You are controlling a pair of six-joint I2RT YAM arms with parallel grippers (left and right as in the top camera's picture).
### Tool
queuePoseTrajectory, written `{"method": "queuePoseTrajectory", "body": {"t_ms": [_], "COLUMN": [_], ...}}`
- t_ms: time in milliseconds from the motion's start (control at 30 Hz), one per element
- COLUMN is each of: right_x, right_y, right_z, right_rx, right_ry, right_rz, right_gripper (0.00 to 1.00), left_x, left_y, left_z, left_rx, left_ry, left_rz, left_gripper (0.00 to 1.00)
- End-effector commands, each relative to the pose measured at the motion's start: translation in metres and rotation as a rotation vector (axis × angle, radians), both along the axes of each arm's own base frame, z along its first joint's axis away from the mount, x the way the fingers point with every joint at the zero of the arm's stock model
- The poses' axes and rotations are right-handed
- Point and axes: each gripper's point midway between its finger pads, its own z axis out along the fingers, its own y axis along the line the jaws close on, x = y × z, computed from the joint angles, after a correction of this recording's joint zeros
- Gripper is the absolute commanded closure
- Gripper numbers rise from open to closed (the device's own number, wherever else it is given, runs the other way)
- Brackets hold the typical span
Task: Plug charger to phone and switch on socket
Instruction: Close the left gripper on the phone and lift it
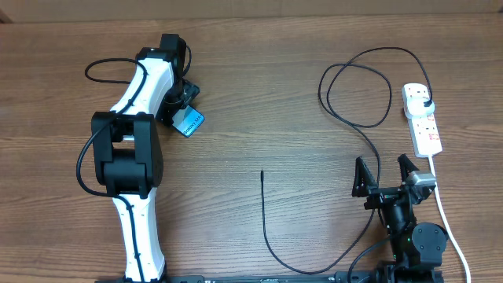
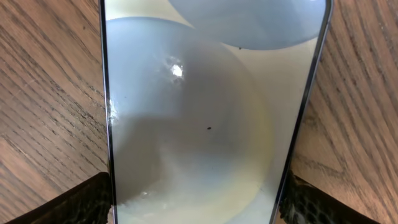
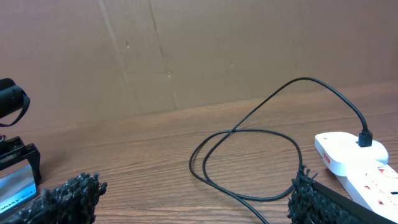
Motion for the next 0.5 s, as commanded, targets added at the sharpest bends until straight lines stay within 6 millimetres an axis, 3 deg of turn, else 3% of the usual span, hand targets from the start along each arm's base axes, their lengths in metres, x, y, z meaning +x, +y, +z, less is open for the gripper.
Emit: {"method": "queuePoseTrajectory", "body": {"t_ms": [0,467], "right_x": [0.0001,0.0001], "right_y": [-0.0006,-0.0006], "right_z": [-0.002,-0.002], "right_rx": [0.003,0.003], "right_ry": [-0.003,-0.003], "right_rz": [-0.005,-0.005], "right_gripper": [0.0,0.0], "left_x": [-0.0091,-0.0104], "left_y": [-0.0002,0.0004], "left_z": [-0.0147,-0.0146], "left_rx": [0.001,0.004], "left_ry": [0.051,0.056], "left_rz": [-0.014,-0.014], "left_gripper": [0.14,0.24]}}
